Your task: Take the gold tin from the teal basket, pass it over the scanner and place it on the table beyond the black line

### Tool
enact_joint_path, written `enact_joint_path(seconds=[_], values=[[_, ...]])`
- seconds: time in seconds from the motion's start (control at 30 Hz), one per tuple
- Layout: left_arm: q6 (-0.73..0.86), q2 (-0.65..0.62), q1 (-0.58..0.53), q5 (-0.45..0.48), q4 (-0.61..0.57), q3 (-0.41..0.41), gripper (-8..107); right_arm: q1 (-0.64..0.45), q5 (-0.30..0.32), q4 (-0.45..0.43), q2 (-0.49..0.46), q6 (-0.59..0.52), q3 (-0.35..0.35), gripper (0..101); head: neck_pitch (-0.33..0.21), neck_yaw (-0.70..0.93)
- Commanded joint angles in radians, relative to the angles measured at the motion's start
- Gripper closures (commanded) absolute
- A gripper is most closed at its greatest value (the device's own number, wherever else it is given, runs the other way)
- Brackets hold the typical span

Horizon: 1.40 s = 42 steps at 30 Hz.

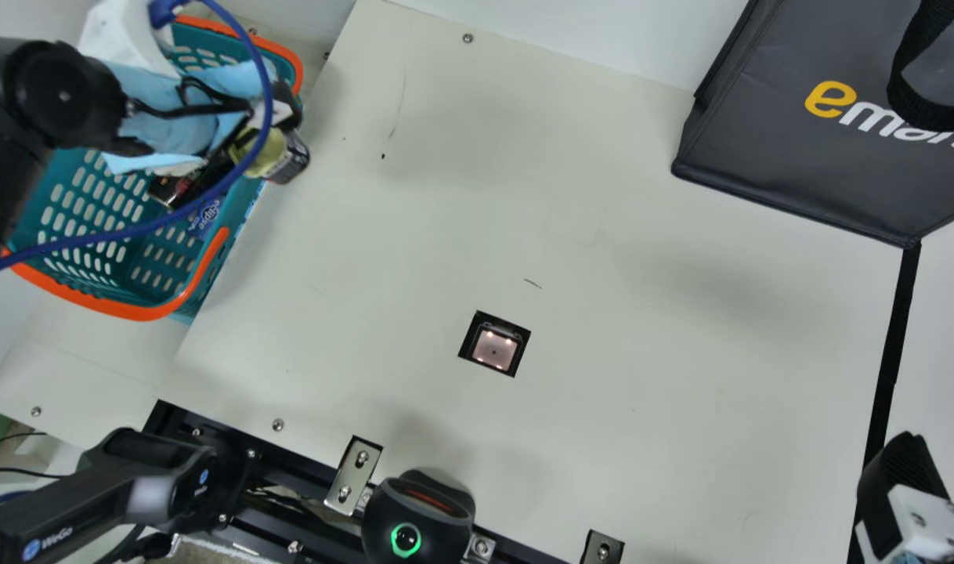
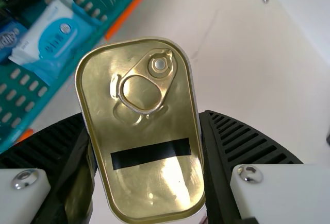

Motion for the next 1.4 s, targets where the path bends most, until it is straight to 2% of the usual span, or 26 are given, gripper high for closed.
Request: enact_joint_path(seconds=[0.0,0.37,0.73,1.03,1.37], values=[[-0.038,-0.004,-0.089,0.002,0.016,0.007,107,0.000,0.000,0.000,0.000,0.000,0.000,6,-0.029,0.004],[-0.180,-0.004,-0.404,0.006,0.092,0.033,107,0.000,0.000,0.000,0.000,0.000,0.000,6,-0.029,0.004],[-0.243,0.041,-0.672,-0.001,0.148,0.030,107,0.000,0.001,0.000,0.000,0.000,0.000,6,-0.029,0.004],[-0.254,0.083,-0.825,-0.008,0.174,0.028,107,0.000,0.001,0.000,0.000,0.000,0.000,6,-0.029,0.004],[-0.278,0.123,-0.940,-0.043,0.212,0.062,107,0.000,0.001,0.000,0.000,0.000,0.000,6,-0.029,0.004]])
